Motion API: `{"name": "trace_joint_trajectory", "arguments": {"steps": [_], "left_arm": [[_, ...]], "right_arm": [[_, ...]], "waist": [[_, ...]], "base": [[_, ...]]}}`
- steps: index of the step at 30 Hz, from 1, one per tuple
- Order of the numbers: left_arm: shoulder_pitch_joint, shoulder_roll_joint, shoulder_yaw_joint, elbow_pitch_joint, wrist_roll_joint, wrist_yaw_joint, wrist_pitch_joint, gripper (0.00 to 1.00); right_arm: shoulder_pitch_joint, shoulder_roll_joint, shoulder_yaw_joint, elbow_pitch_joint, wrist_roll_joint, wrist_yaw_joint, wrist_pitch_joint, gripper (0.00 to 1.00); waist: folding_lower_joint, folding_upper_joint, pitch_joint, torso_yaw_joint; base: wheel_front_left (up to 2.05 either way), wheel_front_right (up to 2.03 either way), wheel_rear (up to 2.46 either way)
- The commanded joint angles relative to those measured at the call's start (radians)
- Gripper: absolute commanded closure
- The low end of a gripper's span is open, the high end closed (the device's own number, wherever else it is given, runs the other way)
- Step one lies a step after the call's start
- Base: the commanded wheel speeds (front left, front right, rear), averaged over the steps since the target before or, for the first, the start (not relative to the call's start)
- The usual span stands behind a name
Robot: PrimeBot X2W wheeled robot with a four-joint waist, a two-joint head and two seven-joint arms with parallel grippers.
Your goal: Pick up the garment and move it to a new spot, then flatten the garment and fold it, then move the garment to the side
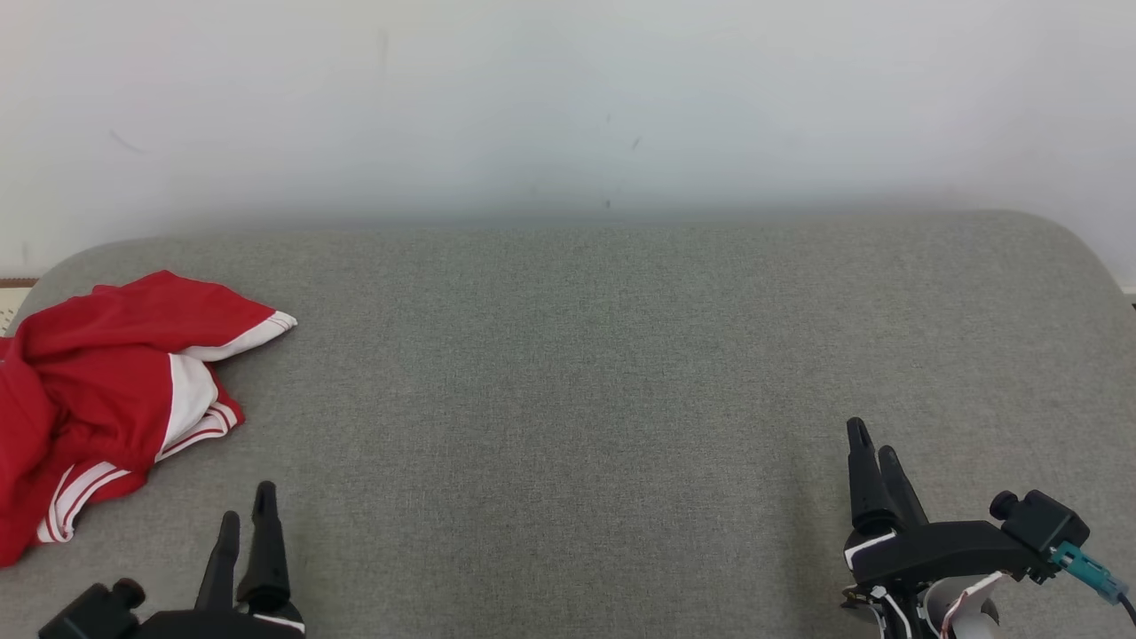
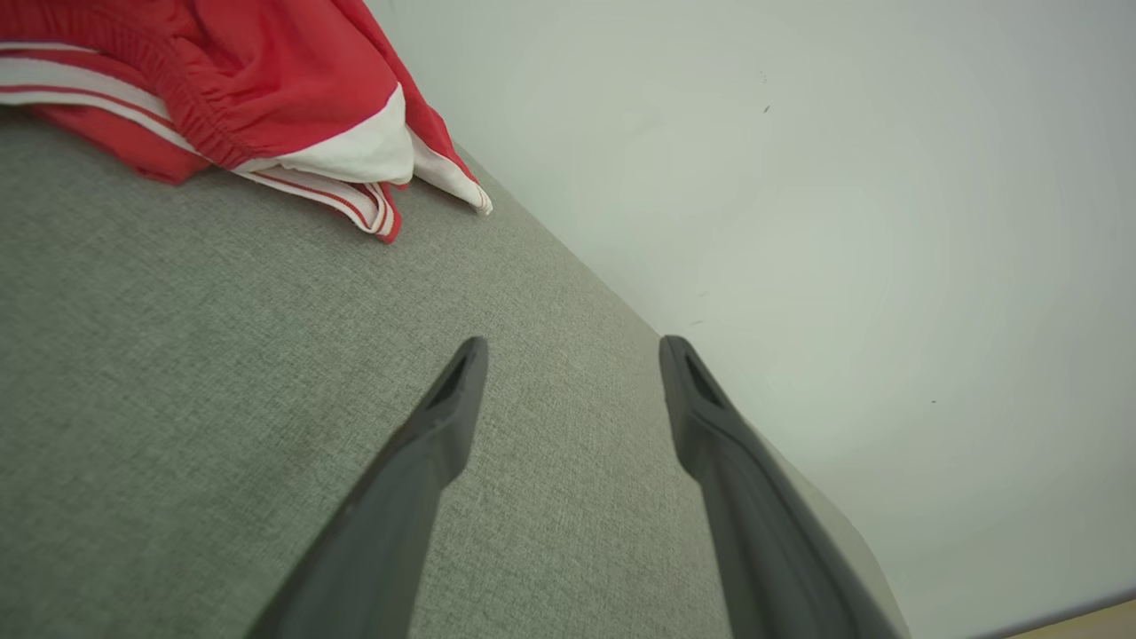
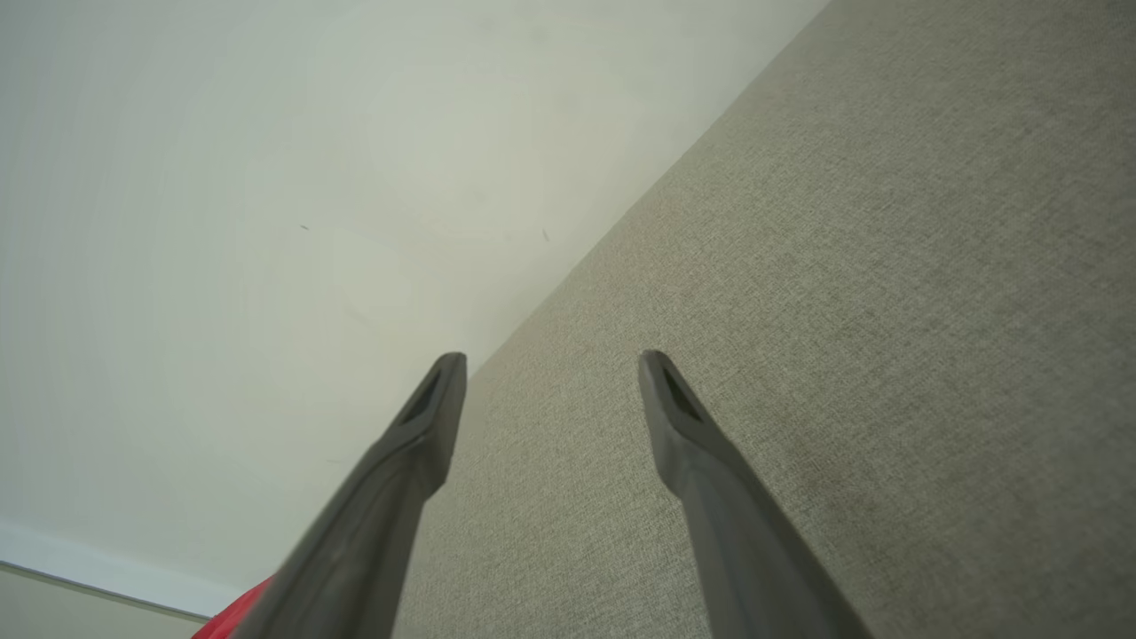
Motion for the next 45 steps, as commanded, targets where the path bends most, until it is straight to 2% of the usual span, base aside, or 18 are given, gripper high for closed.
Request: {"name": "trace_joint_trajectory", "arguments": {"steps": [1,9,17,30,45], "left_arm": [[0.007,0.009,-0.005,-0.019,0.037,0.001,-0.009,0.00],[0.023,0.020,-0.038,-0.036,0.211,0.030,-0.037,0.00],[0.039,0.044,-0.076,-0.057,0.334,0.070,-0.063,0.00],[0.064,0.076,-0.116,-0.074,0.450,0.105,-0.100,0.00],[0.100,0.095,-0.120,-0.112,0.551,0.136,-0.139,0.00]], "right_arm": [[-0.009,-0.010,0.008,-0.017,-0.025,0.000,-0.010,0.00],[-0.001,-0.018,0.028,-0.019,-0.198,0.000,-0.030,0.00],[0.007,-0.009,0.040,-0.007,-0.344,0.000,-0.048,0.00],[0.018,-0.004,0.061,-0.002,-0.498,0.000,-0.075,0.00],[0.035,-0.004,0.077,0.004,-0.614,0.000,-0.098,0.00]], "waist": [[0.0000,0.0000,0.000,0.000],[0.0000,0.0000,-0.003,0.001],[0.0000,0.0000,-0.007,0.001],[0.0000,0.0000,-0.016,-0.004],[0.0000,0.0000,-0.021,-0.005]], "base": [[0.00,0.00,0.00],[0.00,0.00,0.00],[0.00,0.00,0.00],[0.00,0.00,0.00],[0.00,0.00,0.00]]}}
